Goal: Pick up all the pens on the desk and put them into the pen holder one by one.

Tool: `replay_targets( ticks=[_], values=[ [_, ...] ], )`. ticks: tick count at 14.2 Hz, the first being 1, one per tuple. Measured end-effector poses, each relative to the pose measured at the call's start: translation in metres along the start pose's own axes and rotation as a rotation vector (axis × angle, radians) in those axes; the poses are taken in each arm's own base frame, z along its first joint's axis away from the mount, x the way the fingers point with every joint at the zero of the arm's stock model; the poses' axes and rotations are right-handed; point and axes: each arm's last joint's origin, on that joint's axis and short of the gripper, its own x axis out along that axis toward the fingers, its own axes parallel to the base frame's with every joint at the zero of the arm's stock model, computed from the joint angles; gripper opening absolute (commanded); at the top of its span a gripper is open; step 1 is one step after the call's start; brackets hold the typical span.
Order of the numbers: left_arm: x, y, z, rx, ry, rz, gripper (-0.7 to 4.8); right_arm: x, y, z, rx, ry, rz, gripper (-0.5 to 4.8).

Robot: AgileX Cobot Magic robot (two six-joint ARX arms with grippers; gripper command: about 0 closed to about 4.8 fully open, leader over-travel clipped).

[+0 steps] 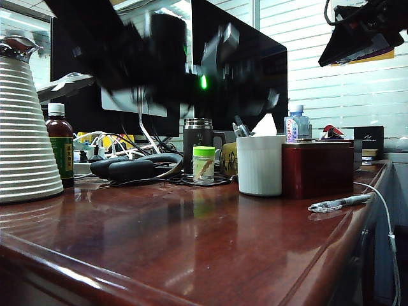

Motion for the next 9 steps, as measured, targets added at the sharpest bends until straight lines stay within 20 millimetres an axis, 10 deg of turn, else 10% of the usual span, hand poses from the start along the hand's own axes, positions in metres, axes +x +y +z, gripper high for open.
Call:
replay_targets(
  ticks=[4,9],
  values=[
    [-0.045,-0.038,0.072,-0.09,0.181,-0.059,4.54,-0.002,0.004,-0.019,-0.01,0.196,0.03,2.52],
    [-0.083,-0.051,0.029,-0.175,0.779,0.088,4.66,0.017,0.011,-0.046,-0.109,0.383,0.156,2.52]
  ],
)
